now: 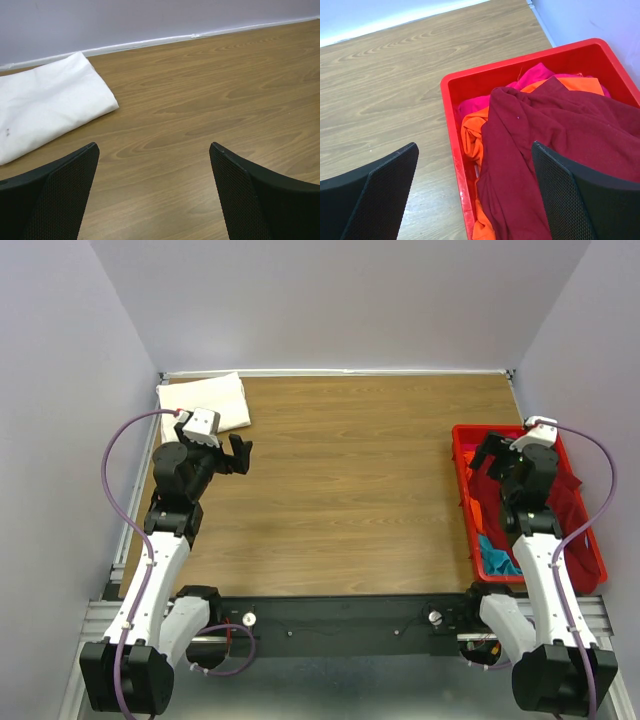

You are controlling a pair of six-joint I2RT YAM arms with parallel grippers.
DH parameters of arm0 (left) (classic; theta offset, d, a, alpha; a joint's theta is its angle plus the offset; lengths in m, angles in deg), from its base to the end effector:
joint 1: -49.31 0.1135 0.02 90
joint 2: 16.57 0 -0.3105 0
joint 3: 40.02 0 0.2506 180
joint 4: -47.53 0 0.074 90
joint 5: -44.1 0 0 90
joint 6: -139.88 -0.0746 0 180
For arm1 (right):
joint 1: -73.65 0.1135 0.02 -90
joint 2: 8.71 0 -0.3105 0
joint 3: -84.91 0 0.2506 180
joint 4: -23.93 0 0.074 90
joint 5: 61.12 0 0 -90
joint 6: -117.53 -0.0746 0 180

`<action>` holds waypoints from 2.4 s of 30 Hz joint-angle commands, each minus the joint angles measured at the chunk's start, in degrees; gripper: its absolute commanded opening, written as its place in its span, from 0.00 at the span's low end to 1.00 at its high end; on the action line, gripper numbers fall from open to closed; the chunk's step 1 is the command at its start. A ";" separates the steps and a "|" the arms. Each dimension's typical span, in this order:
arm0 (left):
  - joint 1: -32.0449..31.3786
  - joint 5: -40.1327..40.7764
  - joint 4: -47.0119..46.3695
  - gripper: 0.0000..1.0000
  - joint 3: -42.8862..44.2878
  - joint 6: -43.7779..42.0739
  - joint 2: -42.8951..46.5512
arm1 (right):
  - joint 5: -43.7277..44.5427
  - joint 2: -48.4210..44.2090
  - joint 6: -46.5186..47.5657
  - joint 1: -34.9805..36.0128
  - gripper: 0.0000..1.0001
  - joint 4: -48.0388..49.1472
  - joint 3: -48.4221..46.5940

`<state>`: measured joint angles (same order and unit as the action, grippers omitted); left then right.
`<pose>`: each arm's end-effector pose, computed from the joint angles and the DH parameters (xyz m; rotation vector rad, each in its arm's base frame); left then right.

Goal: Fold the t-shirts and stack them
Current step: Grab the tshirt from the pile

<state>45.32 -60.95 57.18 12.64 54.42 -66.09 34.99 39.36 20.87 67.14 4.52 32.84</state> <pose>0.2119 -0.0342 0.3468 0.1899 1.6807 -0.3328 0.2031 -0.0312 0.3226 0.2850 1.8171 -0.0962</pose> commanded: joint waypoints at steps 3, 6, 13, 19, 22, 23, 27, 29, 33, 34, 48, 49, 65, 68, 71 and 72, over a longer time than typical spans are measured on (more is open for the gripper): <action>-0.58 -1.65 -1.51 0.98 0.13 -0.05 0.56 | -3.44 -1.05 8.00 -0.53 1.00 1.35 0.95; -0.67 -2.52 -1.77 0.98 0.13 0.03 0.47 | -8.55 0.95 19.97 -0.53 1.00 -6.70 -3.59; -0.76 -2.71 -1.77 0.98 0.13 0.21 1.00 | -2.60 7.47 21.95 -0.62 0.99 -18.86 -14.95; -1.19 -2.97 -1.94 0.98 0.04 0.21 2.23 | -5.75 11.06 19.58 -7.55 0.95 -23.08 -16.01; -1.55 -3.32 -1.86 0.98 0.04 0.12 2.23 | -10.58 15.10 19.31 -12.21 0.93 -23.62 -16.89; -1.72 -3.41 -2.03 0.98 -0.05 0.12 2.06 | -12.16 16.25 19.66 -13.09 0.93 -23.62 -17.85; -2.16 -4.02 -2.12 0.98 0.13 0.56 1.79 | -18.58 24.75 20.19 -14.15 0.87 -23.53 -21.71; -2.25 -4.28 -2.12 0.98 0.22 0.65 1.97 | -20.95 29.16 20.63 -14.15 0.84 -23.53 -26.28; -2.52 -4.38 -2.03 0.98 0.04 0.65 2.67 | -23.15 38.83 21.07 -14.15 0.78 -23.62 -33.93; -2.52 -4.03 -2.12 0.98 0.04 0.65 2.85 | -23.86 41.72 20.90 -14.06 0.77 -23.70 -36.03; -2.60 -4.02 -2.21 0.98 0.04 0.47 2.32 | -21.40 49.22 22.65 -13.10 0.01 -23.70 -36.14; -2.60 -3.76 -2.21 0.98 -0.05 0.39 2.32 | -22.79 46.78 22.83 -13.01 0.01 -23.70 -35.27; -3.13 -5.52 -3.26 0.98 -0.49 0.12 3.55 | -44.41 19.07 25.56 -13.01 0.00 -36.27 -55.53; -3.13 -5.34 -3.53 0.98 -0.66 -0.32 4.43 | -51.70 23.98 22.40 -13.01 0.01 -36.98 -70.46; -3.13 -4.99 -3.61 0.98 -0.84 -0.93 5.22 | -60.49 31.36 14.68 -13.01 0.00 -35.23 -87.69; -3.13 -4.64 -3.53 0.98 -0.84 -1.37 5.66 | -62.86 33.03 11.17 -13.01 0.01 -33.22 -92.17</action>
<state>42.43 -64.84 55.39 12.36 54.33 -62.20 -13.23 66.95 42.29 53.83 -31.94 -45.17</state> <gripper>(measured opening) 0.983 0.006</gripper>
